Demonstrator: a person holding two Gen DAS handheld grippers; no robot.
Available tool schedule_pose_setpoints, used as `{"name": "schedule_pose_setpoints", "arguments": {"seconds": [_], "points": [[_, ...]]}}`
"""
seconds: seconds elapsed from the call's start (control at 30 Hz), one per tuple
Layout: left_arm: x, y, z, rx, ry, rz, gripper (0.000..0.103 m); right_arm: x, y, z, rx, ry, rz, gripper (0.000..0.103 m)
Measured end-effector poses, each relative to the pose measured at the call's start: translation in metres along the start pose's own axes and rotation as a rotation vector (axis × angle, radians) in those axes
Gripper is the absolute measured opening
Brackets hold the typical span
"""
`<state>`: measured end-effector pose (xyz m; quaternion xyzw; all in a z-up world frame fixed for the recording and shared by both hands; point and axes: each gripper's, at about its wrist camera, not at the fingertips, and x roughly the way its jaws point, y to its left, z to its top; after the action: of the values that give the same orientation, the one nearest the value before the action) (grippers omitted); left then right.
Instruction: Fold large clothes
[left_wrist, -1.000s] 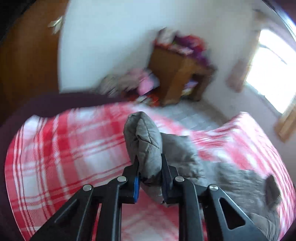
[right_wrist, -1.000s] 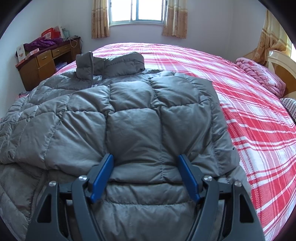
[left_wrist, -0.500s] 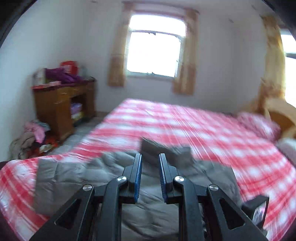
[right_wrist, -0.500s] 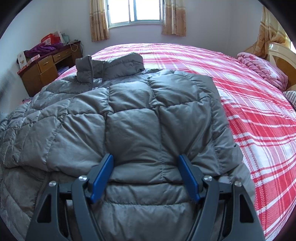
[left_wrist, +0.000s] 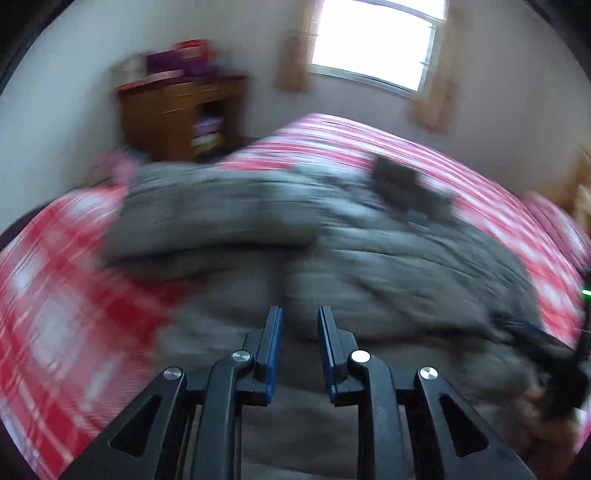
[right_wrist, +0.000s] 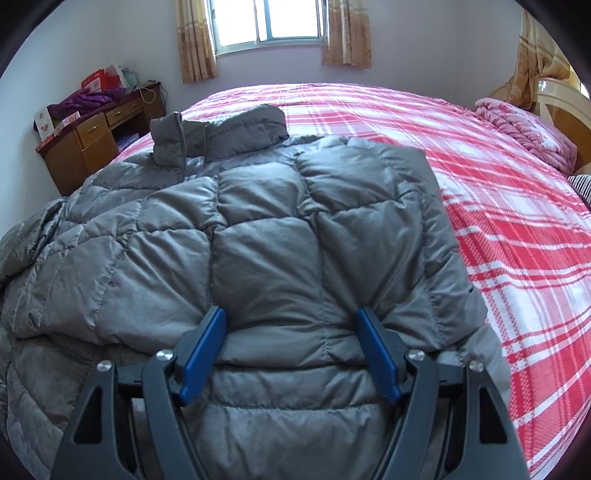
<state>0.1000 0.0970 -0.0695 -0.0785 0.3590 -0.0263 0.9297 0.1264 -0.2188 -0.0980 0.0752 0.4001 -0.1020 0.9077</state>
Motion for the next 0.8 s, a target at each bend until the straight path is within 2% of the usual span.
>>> {"name": "schedule_pose_setpoints", "arguments": {"seconds": [0.07,0.1,0.13,0.2,0.23,0.3,0.37,0.47,0.57,0.6,0.63,0.67,0.7,0.73,0.8], "points": [[0.003,0.037,-0.005,-0.136,-0.01,0.054,0.027,-0.019,0.01,0.01,0.003,-0.062,0.056,0.075],[0.007,0.048,-0.009,-0.184,-0.01,0.074,0.035,-0.034,0.021,0.019,-0.004,-0.108,0.1,0.076],[0.01,0.055,-0.012,-0.212,-0.01,0.096,0.041,-0.042,0.029,0.024,-0.015,-0.135,0.128,0.076],[0.016,0.065,-0.022,-0.27,-0.015,0.161,0.06,-0.062,0.067,0.044,-0.081,-0.18,0.234,0.079],[0.018,0.066,-0.025,-0.278,-0.021,0.166,0.062,-0.063,0.08,0.05,-0.099,-0.178,0.27,0.081],[0.015,0.059,-0.036,-0.235,-0.058,0.184,0.068,-0.057,0.115,0.067,-0.118,-0.14,0.391,0.081],[0.015,0.047,-0.041,-0.176,-0.049,0.185,0.073,-0.039,0.141,0.076,-0.122,-0.076,0.487,0.081],[0.016,0.044,-0.042,-0.16,-0.048,0.164,0.079,-0.001,0.18,0.08,-0.133,0.026,0.533,0.081],[0.015,0.043,-0.044,-0.143,-0.051,0.167,0.081,0.033,0.212,0.078,-0.153,0.109,0.536,0.081],[0.016,0.042,-0.044,-0.138,-0.05,0.169,0.082,0.038,0.216,0.076,-0.159,0.123,0.537,0.071],[0.02,0.039,-0.042,-0.135,-0.049,0.171,0.083,0.047,0.225,0.073,-0.171,0.146,0.549,0.041],[0.02,0.039,-0.043,-0.133,-0.048,0.171,0.083,0.05,0.23,0.072,-0.182,0.169,0.566,0.028],[0.02,0.039,-0.044,-0.132,-0.049,0.17,0.083,0.05,0.232,0.071,-0.192,0.193,0.574,0.022],[0.019,0.04,-0.044,-0.132,-0.05,0.17,0.084,0.045,0.233,0.072,-0.195,0.18,0.588,0.015],[0.022,0.041,-0.041,-0.129,-0.047,0.171,0.084,0.025,0.23,0.076,-0.21,0.114,0.618,0.013]]}}
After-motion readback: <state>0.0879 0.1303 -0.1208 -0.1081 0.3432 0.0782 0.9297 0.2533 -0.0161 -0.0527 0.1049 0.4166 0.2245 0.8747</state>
